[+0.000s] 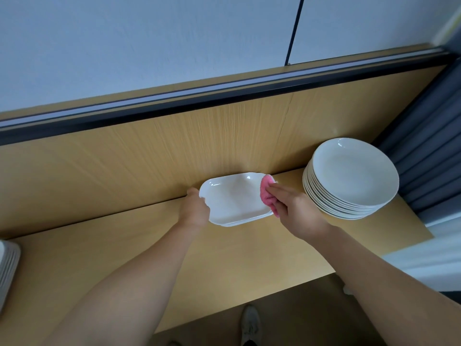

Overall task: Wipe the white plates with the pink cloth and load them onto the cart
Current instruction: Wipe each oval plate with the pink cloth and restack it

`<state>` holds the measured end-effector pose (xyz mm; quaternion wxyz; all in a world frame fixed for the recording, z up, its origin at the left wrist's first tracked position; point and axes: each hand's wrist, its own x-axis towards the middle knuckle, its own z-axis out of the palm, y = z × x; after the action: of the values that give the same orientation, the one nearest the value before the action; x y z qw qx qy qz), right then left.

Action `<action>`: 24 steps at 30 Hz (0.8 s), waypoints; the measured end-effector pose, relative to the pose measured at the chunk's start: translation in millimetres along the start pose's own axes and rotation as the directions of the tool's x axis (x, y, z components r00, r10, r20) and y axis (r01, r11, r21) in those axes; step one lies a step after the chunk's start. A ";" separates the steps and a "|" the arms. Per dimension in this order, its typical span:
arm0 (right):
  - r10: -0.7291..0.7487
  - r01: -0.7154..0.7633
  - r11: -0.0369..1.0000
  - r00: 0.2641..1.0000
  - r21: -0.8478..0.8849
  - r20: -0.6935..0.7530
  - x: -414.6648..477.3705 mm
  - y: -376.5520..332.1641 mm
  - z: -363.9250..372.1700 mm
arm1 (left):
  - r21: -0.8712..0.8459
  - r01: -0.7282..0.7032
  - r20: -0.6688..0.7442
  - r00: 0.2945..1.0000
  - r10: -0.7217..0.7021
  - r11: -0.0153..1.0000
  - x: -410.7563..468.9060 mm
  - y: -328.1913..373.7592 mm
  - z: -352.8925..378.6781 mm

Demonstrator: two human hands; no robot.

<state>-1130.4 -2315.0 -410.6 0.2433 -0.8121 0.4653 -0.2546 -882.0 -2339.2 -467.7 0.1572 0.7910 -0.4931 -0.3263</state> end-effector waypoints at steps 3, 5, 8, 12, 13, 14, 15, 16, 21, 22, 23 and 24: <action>-0.033 0.033 0.999 0.999 0.011 0.002 5.8 -13.6 -0.2 | -0.043 0.009 -0.009 1.000 -0.009 0.999 -4.4 -14.8 -12.5; -0.046 0.046 0.999 0.999 0.024 -0.003 11.1 -23.1 1.6 | -0.073 0.020 -0.025 0.999 -0.021 0.997 -8.3 -28.7 -23.6; -0.048 0.048 0.998 0.999 0.046 -0.005 19.7 -41.3 7.4 | -0.125 0.024 -0.054 0.998 -0.031 0.992 -18.0 -53.8 -42.6; -0.064 0.059 0.993 0.997 0.098 0.051 32.5 -70.6 26.8 | -0.152 0.051 -0.065 0.996 -0.061 0.987 -34.7 -94.2 -67.8; -0.058 0.050 0.992 0.996 0.113 0.064 35.6 -77.1 34.3 | -0.147 0.062 -0.068 0.995 -0.073 0.987 -39.0 -104.9 -73.2; -0.051 0.041 0.991 0.996 0.127 0.075 38.1 -83.6 42.1 | -0.140 0.071 -0.071 0.994 -0.082 0.988 -43.1 -115.7 -78.0; -0.045 0.034 0.990 0.996 0.139 0.078 40.1 -89.6 50.1 | -0.132 0.081 -0.074 0.993 -0.092 0.988 -47.0 -126.0 -82.3; -0.045 0.033 0.989 0.996 0.145 0.079 41.4 -96.1 57.9 | -0.123 0.092 -0.078 0.992 -0.103 0.988 -50.9 -135.8 -86.3; -0.097 0.086 0.990 0.991 0.112 0.090 43.9 -125.0 94.5 | -0.124 0.144 -0.081 0.985 -0.154 0.982 -60.9 -175.9 -97.8; -0.098 0.089 0.991 0.990 0.096 0.100 44.4 -128.2 101.8 | -0.126 0.153 -0.078 0.984 -0.163 0.980 -61.6 -182.2 -98.7; -0.097 0.086 0.992 0.989 0.091 0.114 44.6 -130.3 109.3 | -0.128 0.159 -0.074 0.983 -0.169 0.979 -62.0 -188.0 -99.2; -0.098 0.087 0.992 0.987 0.089 0.126 44.2 -132.3 116.5 | -0.129 0.163 -0.070 0.982 -0.173 0.978 -62.5 -193.1 -99.5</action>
<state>-952.9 -2276.1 -406.4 0.2948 -0.8369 0.3991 -0.2311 -703.1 -2201.6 -481.9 0.1973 0.8313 -0.3965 -0.3359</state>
